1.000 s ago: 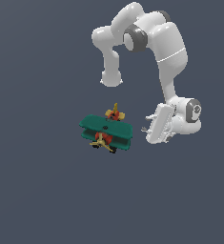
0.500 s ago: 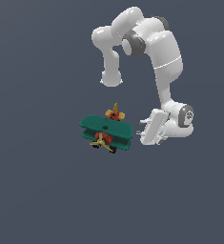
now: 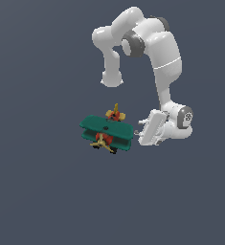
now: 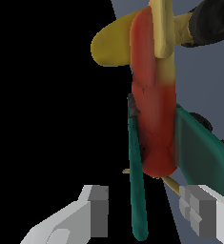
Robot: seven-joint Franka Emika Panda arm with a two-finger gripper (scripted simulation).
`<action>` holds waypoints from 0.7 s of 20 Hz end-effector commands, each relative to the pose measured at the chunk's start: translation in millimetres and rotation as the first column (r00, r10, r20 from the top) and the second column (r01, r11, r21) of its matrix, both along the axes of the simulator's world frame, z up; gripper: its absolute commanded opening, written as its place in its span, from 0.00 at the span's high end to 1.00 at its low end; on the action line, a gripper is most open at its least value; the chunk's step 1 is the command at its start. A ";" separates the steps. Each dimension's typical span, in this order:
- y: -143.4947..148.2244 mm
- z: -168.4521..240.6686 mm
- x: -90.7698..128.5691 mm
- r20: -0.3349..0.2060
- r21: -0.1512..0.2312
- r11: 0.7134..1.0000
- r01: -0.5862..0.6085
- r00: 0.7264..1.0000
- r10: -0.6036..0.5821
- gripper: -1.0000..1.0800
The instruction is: Pick up the object and move it to a goal position.
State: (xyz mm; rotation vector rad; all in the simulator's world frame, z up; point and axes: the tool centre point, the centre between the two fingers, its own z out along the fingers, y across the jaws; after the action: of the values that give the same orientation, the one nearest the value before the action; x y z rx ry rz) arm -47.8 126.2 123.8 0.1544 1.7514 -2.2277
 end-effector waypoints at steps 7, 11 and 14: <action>-7.8 1.6 0.2 -0.002 -0.002 1.000 0.003 1.000 -0.003 0.38; -22.4 4.9 0.9 -0.004 -0.001 1.000 0.005 1.000 -0.005 0.38; -31.1 7.1 1.3 -0.004 -0.001 1.000 0.006 1.000 -0.006 0.38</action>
State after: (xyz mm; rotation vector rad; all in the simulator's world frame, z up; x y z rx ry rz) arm -46.6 99.5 129.9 0.1557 1.7534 -2.2349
